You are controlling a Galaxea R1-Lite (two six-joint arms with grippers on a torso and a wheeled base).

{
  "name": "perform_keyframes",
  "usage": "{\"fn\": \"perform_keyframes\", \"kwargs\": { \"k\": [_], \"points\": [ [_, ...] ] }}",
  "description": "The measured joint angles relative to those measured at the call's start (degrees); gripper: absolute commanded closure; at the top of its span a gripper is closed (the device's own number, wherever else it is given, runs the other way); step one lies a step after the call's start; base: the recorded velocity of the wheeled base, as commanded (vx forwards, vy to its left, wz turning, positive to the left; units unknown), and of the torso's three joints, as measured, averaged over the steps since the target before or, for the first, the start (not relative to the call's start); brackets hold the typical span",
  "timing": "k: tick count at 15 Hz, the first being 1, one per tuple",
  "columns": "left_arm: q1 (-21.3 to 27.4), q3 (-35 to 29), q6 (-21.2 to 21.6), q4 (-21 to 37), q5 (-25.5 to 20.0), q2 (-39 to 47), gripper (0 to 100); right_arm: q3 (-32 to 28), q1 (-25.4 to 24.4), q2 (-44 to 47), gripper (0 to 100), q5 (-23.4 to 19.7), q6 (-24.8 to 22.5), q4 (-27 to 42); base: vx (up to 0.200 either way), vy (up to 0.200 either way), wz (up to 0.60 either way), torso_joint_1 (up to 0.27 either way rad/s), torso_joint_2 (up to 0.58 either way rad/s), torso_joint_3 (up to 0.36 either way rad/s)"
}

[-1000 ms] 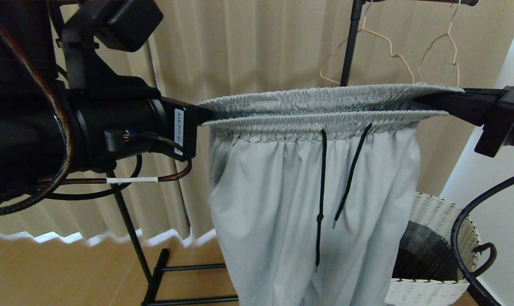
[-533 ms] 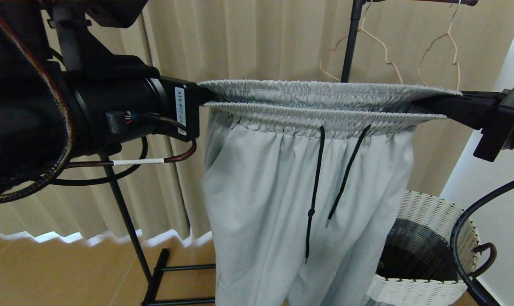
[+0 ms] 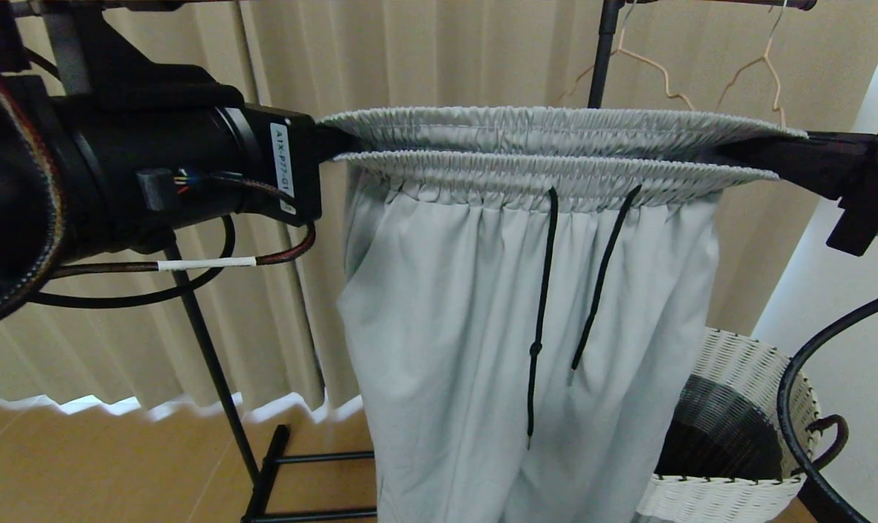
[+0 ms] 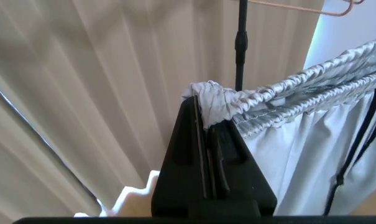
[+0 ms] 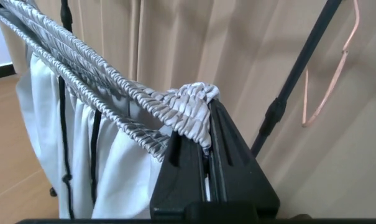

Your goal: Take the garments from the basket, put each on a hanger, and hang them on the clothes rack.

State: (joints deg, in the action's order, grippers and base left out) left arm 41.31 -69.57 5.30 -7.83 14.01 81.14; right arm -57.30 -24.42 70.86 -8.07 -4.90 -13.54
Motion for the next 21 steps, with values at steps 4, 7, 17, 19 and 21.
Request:
{"fn": "perform_keyframes", "kwargs": {
  "k": [4,7,17,19,21],
  "points": [
    [-1.77,0.12,0.20,-0.05,0.28,-0.05,100,1.67,-0.16,-0.83,0,-0.09,0.37,0.02,0.000,0.000,0.00,0.000,0.00,0.000],
    [-5.05,0.00,1.16,-0.35,0.24,0.11,100,3.25,-1.46,-2.23,0,-2.19,0.50,0.00,0.000,0.000,0.00,0.000,0.00,0.000],
    [-10.70,5.85,5.61,-2.68,-0.41,-1.57,100,7.44,1.46,-7.52,0,-1.72,-1.08,0.88,0.000,0.000,0.00,0.000,0.00,0.000],
    [-14.17,10.40,7.61,-2.68,-2.57,-4.99,100,9.36,4.52,-8.83,0,0.44,-3.55,0.71,0.000,0.000,0.00,0.000,0.00,0.000],
    [-16.70,15.21,8.05,-2.73,-5.80,-8.77,100,11.48,7.89,-10.07,0,1.04,-4.46,0.20,0.000,0.000,0.00,0.000,0.00,0.000]
  ]
}}
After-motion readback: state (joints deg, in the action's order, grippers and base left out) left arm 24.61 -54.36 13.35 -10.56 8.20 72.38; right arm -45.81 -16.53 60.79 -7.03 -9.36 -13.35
